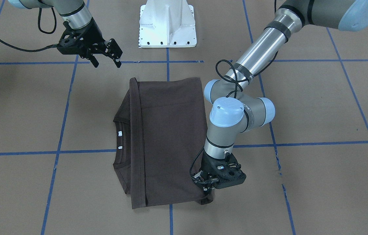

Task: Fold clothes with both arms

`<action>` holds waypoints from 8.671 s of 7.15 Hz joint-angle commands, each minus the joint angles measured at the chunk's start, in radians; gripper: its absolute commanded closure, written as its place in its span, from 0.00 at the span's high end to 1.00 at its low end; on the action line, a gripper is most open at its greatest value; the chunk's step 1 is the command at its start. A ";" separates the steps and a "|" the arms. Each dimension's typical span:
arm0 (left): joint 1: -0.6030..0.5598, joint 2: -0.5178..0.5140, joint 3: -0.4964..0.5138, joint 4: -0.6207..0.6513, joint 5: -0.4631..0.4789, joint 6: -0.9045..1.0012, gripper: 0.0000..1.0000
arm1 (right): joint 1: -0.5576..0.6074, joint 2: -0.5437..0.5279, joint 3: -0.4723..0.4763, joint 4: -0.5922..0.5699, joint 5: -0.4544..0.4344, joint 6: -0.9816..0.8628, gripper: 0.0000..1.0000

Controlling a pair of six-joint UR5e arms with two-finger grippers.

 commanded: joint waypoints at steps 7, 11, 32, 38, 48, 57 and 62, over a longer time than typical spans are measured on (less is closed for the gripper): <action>-0.024 0.312 -0.655 0.370 -0.240 0.133 1.00 | 0.018 0.324 -0.277 -0.288 -0.004 -0.203 1.00; -0.024 0.353 -0.818 0.490 -0.248 0.133 1.00 | -0.058 0.363 -0.356 -0.339 0.011 -0.329 1.00; -0.018 0.343 -0.819 0.479 -0.251 0.130 1.00 | -0.015 0.273 -0.329 -0.468 0.046 -0.420 1.00; -0.032 0.342 -0.832 0.489 -0.293 0.135 1.00 | 0.122 0.429 -0.446 -0.457 0.072 -0.520 1.00; -0.098 0.372 -0.821 0.486 -0.340 0.248 1.00 | 0.209 0.632 -0.853 -0.282 0.094 -0.573 1.00; -0.098 0.372 -0.821 0.482 -0.340 0.247 1.00 | 0.238 0.652 -0.847 -0.282 0.181 -0.619 1.00; -0.098 0.374 -0.821 0.481 -0.339 0.247 1.00 | 0.187 0.632 -0.861 -0.293 0.172 -0.604 1.00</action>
